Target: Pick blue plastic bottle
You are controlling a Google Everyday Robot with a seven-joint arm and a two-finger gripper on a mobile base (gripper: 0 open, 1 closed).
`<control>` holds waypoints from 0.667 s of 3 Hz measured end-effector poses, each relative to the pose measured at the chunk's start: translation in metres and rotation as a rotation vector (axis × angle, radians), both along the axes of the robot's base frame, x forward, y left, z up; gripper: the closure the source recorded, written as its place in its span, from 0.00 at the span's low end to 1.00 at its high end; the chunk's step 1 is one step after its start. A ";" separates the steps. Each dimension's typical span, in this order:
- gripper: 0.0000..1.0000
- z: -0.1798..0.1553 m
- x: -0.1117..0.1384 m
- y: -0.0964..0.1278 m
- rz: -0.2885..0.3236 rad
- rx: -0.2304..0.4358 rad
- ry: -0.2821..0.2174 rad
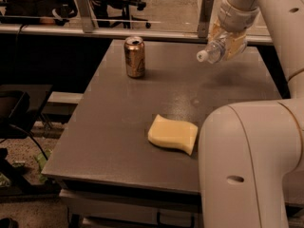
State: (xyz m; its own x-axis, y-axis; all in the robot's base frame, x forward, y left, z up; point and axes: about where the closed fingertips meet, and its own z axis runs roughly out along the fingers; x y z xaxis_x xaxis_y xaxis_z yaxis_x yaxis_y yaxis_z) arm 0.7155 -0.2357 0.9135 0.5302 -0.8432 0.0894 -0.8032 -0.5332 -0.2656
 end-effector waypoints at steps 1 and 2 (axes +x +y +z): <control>1.00 0.016 -0.008 0.016 -0.079 0.065 0.003; 1.00 0.030 -0.018 0.033 -0.132 0.131 0.017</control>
Offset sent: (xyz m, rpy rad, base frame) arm -0.1124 0.0337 0.0637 0.1298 0.4123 -0.1842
